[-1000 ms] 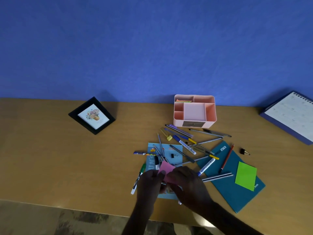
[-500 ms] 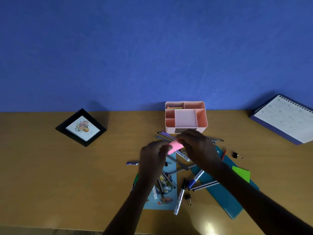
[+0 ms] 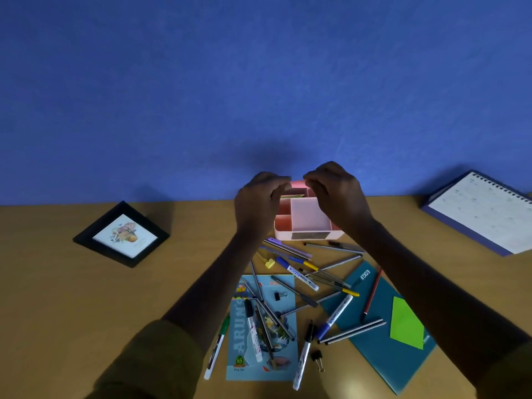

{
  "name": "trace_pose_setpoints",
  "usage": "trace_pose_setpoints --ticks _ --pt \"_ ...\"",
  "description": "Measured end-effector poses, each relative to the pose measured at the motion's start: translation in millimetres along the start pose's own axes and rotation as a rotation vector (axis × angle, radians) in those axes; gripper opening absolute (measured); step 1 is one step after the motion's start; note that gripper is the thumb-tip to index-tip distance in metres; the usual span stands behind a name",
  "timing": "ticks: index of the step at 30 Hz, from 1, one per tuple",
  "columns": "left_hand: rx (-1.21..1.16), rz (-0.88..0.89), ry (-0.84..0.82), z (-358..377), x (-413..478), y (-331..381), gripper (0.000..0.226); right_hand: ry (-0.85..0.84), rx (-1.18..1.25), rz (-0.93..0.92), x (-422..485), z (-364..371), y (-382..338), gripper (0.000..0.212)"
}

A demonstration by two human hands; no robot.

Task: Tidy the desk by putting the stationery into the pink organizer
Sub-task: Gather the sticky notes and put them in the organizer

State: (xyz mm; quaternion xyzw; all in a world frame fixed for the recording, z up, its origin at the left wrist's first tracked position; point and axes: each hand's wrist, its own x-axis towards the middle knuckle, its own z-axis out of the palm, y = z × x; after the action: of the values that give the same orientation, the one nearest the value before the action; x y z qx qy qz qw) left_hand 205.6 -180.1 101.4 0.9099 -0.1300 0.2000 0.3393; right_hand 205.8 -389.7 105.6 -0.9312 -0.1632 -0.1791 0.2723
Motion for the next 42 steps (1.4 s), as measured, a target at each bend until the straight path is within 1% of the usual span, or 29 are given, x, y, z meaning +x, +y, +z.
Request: trace_pose_setpoints --ticks 4,10,14,20,26,31,36,39,42 --pt "0.067 -0.007 -0.025 17.9 12.1 -12.9 0.014 -0.028 -0.045 0.023 13.2 18.0 16.0 0.012" --pt "0.13 -0.053 -0.104 39.9 11.7 -36.1 0.014 -0.117 -0.086 0.054 13.7 47.1 31.7 0.011" --pt "0.184 -0.07 -0.165 48.3 11.9 -45.4 0.012 -0.162 -0.161 0.08 11.0 59.5 37.4 0.011" --pt "0.262 -0.066 -0.275 59.4 15.3 -56.5 0.012 -0.24 -0.213 0.123 10.2 70.6 40.3 0.02" --pt "0.288 -0.094 -0.329 66.1 17.3 -60.0 0.011 -0.278 -0.236 0.129 9.8 77.8 44.5 0.027" --pt "0.319 -0.128 -0.341 69.3 16.1 -60.4 0.015 -0.305 -0.29 0.11 9.2 80.6 44.5 0.033" --pt "0.294 -0.16 -0.346 70.0 14.5 -59.9 0.017 -0.314 -0.255 0.121 7.1 79.6 41.7 0.038" --pt "0.267 -0.177 -0.281 67.7 13.5 -57.5 0.014 -0.278 -0.19 0.132 6.8 71.4 39.1 0.039" --pt "0.201 -0.191 -0.177 66.2 9.8 -46.7 0.013 -0.238 -0.149 0.176 2.8 61.5 36.2 0.032"
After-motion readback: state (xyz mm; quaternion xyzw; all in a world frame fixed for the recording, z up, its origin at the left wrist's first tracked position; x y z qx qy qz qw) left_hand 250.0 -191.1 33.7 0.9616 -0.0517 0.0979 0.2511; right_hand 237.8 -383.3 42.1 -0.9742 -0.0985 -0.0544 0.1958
